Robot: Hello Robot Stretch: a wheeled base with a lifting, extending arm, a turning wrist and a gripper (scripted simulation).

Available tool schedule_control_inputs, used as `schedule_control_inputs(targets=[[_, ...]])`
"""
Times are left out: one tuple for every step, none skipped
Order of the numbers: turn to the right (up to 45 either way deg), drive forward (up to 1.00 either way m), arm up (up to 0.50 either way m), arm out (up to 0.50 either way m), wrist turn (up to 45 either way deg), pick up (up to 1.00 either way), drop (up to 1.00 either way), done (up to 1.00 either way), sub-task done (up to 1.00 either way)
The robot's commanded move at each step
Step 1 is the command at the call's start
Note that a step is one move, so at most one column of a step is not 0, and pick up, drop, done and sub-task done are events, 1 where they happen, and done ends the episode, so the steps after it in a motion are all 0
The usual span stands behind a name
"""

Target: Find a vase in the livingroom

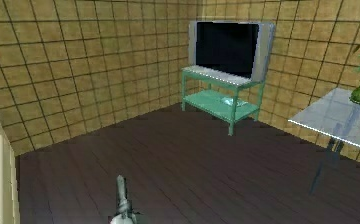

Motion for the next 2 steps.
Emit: schedule_control_inputs(targets=[[15.0,0.0,0.0,0.0,0.0,0.0,0.0,0.0,0.0],[-45.0,0.0,0.0,0.0,0.0,0.0,0.0,0.0,0.0]])
